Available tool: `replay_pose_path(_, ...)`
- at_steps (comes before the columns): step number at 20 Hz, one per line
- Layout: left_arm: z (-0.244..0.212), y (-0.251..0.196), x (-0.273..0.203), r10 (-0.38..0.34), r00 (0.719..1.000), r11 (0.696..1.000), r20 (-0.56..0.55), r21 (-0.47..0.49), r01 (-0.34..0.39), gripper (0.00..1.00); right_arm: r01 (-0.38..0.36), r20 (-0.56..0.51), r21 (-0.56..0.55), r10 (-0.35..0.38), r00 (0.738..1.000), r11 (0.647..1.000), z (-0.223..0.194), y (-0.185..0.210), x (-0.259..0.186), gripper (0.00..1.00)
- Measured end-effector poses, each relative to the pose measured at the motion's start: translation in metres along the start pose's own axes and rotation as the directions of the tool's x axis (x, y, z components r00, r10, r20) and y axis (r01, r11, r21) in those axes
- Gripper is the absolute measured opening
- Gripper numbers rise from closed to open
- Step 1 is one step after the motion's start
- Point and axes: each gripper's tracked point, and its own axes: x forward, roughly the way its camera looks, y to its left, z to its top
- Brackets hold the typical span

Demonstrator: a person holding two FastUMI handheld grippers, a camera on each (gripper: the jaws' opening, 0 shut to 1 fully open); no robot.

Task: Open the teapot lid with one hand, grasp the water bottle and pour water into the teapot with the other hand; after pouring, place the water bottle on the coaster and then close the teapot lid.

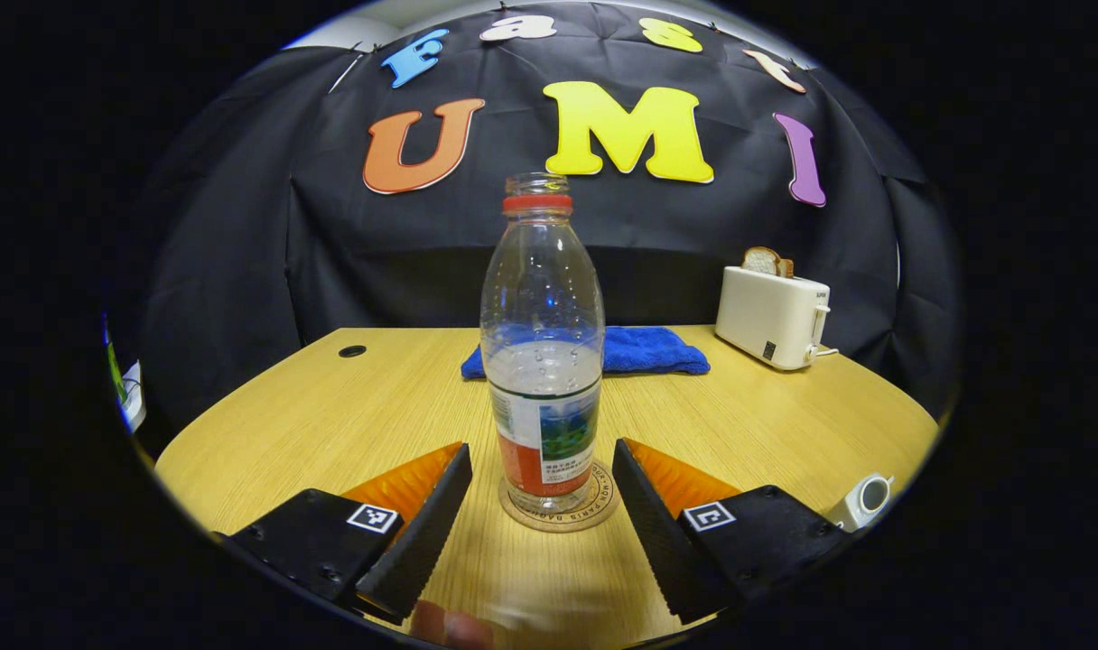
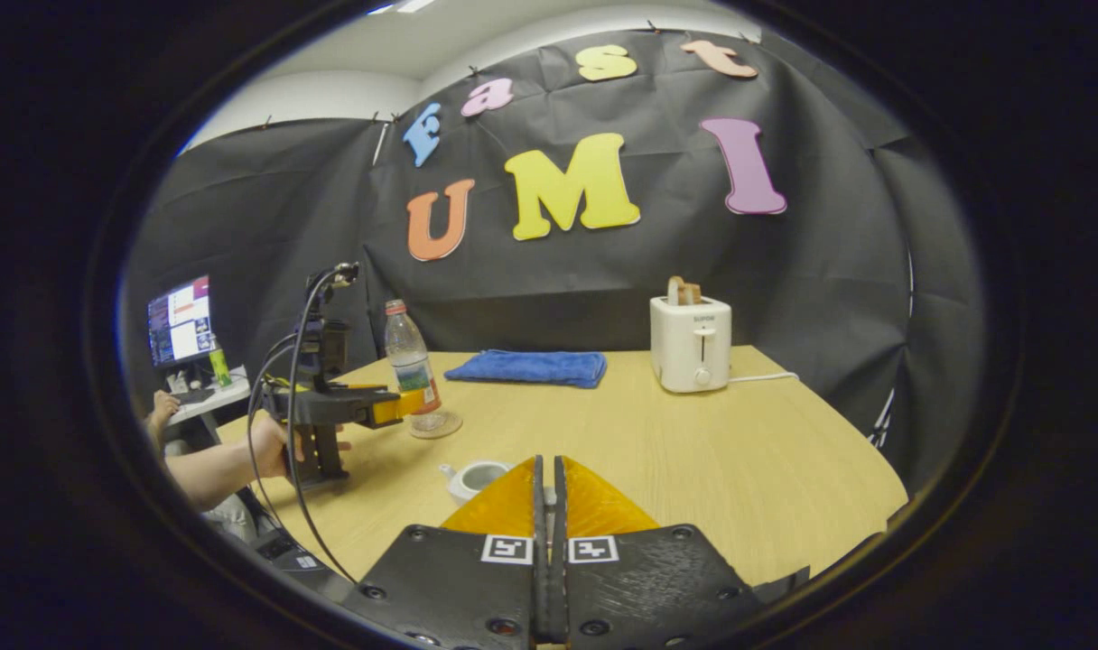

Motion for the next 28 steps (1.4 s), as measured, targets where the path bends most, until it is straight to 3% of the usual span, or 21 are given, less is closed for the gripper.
replay_pose_path(7,0.013,0.024,-0.078,0.046,0.995,0.999,0.093,-0.021,-0.044,0.98,-0.036,0.049,-0.055,0.039,0.998,0.998,0.018,0.027,0.024,0.0)
replay_pose_path(17,0.019,0.072,-0.187,0.188,0.956,0.981,0.224,-0.081,-0.174,0.98,-0.111,0.042,-0.106,0.116,0.992,0.988,0.004,0.066,0.07,0.0)
replay_pose_path(28,0.004,0.104,-0.223,0.268,0.936,0.963,0.227,-0.083,-0.256,0.98,-0.096,0.031,-0.14,0.101,0.994,0.986,-0.022,0.063,0.096,0.0)
